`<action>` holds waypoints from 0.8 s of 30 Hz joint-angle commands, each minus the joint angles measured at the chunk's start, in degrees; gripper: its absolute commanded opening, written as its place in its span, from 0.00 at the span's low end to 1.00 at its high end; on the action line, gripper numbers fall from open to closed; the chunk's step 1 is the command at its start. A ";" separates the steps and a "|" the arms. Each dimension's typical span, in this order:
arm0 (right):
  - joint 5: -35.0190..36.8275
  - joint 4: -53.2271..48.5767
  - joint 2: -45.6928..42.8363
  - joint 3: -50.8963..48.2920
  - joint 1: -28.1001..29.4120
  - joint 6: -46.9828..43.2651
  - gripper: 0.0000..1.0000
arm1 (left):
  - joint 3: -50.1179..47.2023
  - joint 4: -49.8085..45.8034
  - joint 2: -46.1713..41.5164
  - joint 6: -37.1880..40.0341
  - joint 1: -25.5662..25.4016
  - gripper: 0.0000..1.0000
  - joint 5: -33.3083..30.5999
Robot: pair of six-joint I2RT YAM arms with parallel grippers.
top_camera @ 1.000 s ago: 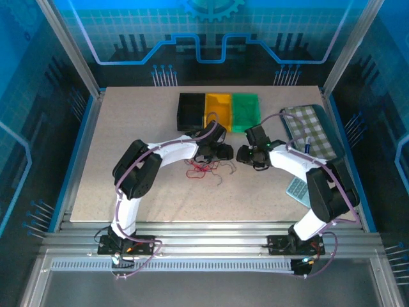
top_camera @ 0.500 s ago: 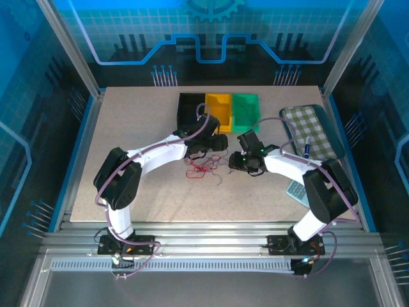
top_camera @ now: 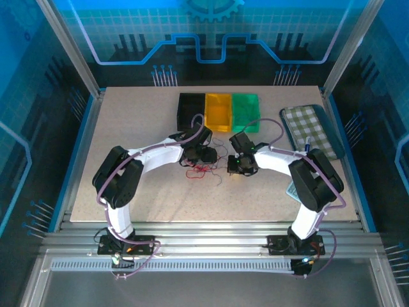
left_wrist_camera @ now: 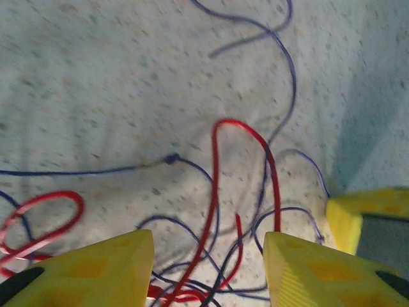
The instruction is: Untangle the cables
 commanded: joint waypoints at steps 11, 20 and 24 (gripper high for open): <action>8.18 -4.34 -6.51 4.32 -1.82 -4.07 0.00 | 2.41 -4.51 5.44 6.93 -0.53 0.30 4.40; 16.41 -7.68 -15.97 6.94 -6.53 -5.34 0.00 | -0.29 -3.61 7.16 5.96 -0.56 0.22 0.83; 21.19 -8.85 -21.80 8.03 -9.77 -5.04 0.00 | -1.93 -1.85 7.41 4.63 -0.28 0.22 1.12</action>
